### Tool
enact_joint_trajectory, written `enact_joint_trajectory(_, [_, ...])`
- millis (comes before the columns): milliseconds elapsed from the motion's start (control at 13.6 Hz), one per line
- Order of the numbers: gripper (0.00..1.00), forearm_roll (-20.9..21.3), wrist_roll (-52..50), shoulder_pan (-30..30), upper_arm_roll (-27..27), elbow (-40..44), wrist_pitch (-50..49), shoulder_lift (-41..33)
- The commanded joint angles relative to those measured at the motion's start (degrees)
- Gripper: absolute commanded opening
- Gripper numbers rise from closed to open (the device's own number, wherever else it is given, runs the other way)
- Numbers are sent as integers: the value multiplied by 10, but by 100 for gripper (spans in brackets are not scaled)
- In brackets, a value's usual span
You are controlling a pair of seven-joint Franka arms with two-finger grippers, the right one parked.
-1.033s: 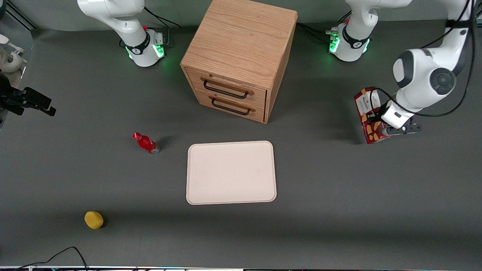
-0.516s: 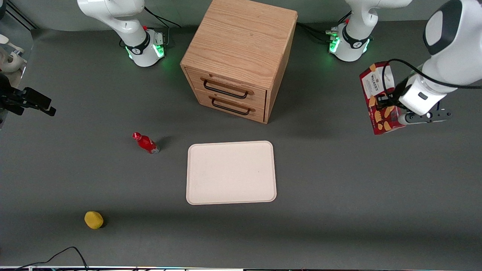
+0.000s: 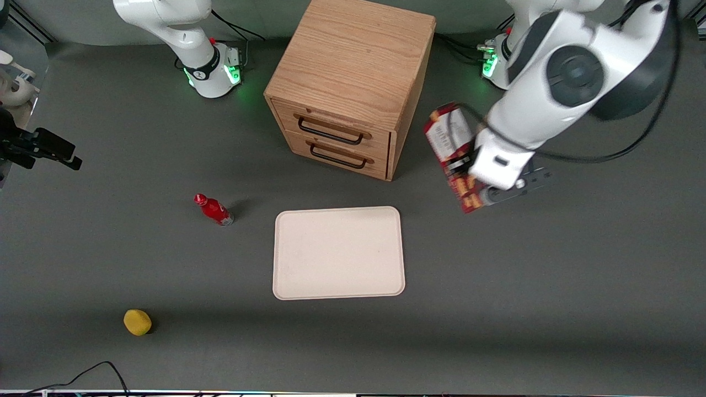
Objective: Place red cookie box on tray
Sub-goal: 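Carry the box over the white tray with the left gripper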
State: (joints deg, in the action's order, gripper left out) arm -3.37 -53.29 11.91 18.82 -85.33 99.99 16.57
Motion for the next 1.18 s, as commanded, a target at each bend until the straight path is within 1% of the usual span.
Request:
enact_joint_trajectory(0, [10, 50, -121, 52, 0, 108, 37, 111])
enact_joint_trajectory(74, [10, 76, -152, 67, 0, 140, 46, 149])
enact_joint_trajectory(221, [10, 113, -192, 94, -2, 197, 61, 216])
enact_joint_trajectory(295, [9, 139, -203, 107, -3, 205, 82, 238])
enact_joint_trajectory(369, [9, 152, -211, 111, -4, 206, 111, 253])
enact_joint_trajectory(664, [9, 158, -221, 125, -5, 205, 185, 299])
enact_joint_trajectory(811, [9, 160, -231, 132, -5, 203, 203, 317])
enact_joint_trajectory(1107, [9, 210, -225, 140, -7, 203, 247, 355])
